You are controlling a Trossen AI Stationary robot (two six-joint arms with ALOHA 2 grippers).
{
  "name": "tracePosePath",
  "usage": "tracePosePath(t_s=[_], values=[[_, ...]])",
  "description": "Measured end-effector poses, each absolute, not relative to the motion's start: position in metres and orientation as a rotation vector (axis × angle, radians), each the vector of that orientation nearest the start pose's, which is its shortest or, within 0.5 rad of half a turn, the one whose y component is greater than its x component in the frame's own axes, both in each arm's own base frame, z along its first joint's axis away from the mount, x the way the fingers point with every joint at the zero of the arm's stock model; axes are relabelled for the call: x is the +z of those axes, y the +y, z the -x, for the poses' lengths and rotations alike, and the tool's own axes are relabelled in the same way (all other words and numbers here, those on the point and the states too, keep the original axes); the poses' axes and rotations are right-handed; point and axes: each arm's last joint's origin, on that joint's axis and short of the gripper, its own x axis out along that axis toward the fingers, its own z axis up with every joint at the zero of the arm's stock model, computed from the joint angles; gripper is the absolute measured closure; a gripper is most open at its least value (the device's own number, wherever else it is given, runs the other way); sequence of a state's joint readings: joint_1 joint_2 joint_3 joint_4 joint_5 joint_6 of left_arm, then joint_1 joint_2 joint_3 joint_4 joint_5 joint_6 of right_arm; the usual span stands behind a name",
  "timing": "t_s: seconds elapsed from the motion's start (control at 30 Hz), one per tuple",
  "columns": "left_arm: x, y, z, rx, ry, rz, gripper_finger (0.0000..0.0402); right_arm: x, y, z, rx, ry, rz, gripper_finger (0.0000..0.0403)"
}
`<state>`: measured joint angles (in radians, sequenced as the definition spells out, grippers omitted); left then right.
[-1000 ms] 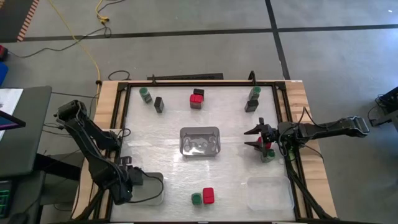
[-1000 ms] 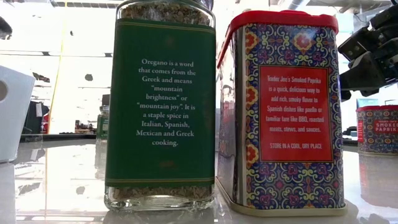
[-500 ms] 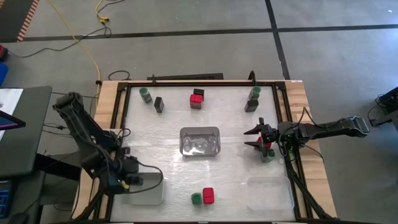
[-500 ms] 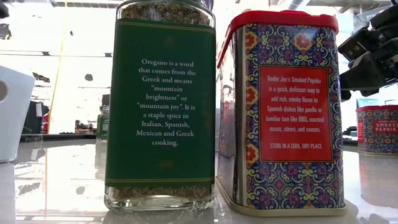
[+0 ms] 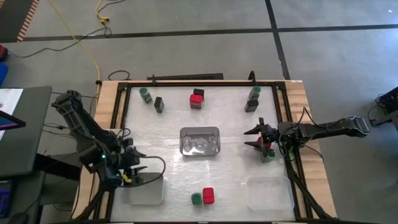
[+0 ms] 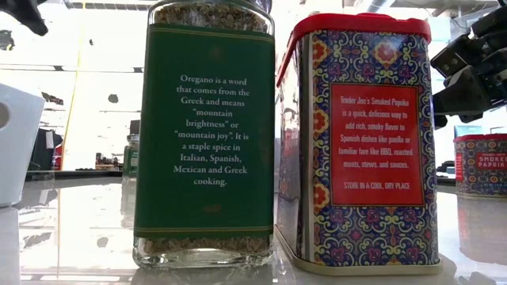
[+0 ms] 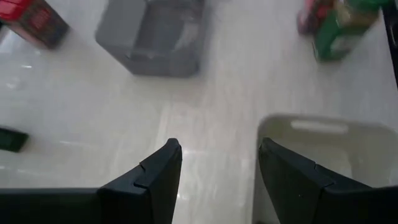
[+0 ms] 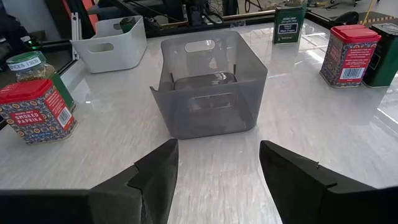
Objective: Sort spices by type
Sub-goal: Put the right red seasoning can into the transparent bin
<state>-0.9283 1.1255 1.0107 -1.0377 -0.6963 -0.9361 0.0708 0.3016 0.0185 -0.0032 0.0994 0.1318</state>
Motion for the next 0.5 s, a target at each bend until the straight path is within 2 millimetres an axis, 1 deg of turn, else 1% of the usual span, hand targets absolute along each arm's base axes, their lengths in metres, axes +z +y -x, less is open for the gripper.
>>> tracePosePath(t_s=[0.13, 0.33, 0.47, 0.5], values=[[0.293, -0.131, -0.148, 0.233, 0.752, 0.064, 0.0199, 0.144, 0.005, -0.112, -0.047, 0.283, -0.107, 0.0148], [0.297, -0.105, -0.177, 0.339, 0.703, 0.075, 0.0199, 0.144, 0.005, -0.112, -0.047, 0.283, -0.107, 0.0148], [0.299, -0.087, -0.189, 0.416, 0.691, 0.081, 0.0199, 0.144, 0.005, -0.112, -0.046, 0.283, -0.101, 0.0148], [0.299, -0.082, -0.191, 0.438, 0.692, 0.086, 0.0199, 0.144, 0.005, -0.112, -0.045, 0.283, -0.077, 0.0148]])
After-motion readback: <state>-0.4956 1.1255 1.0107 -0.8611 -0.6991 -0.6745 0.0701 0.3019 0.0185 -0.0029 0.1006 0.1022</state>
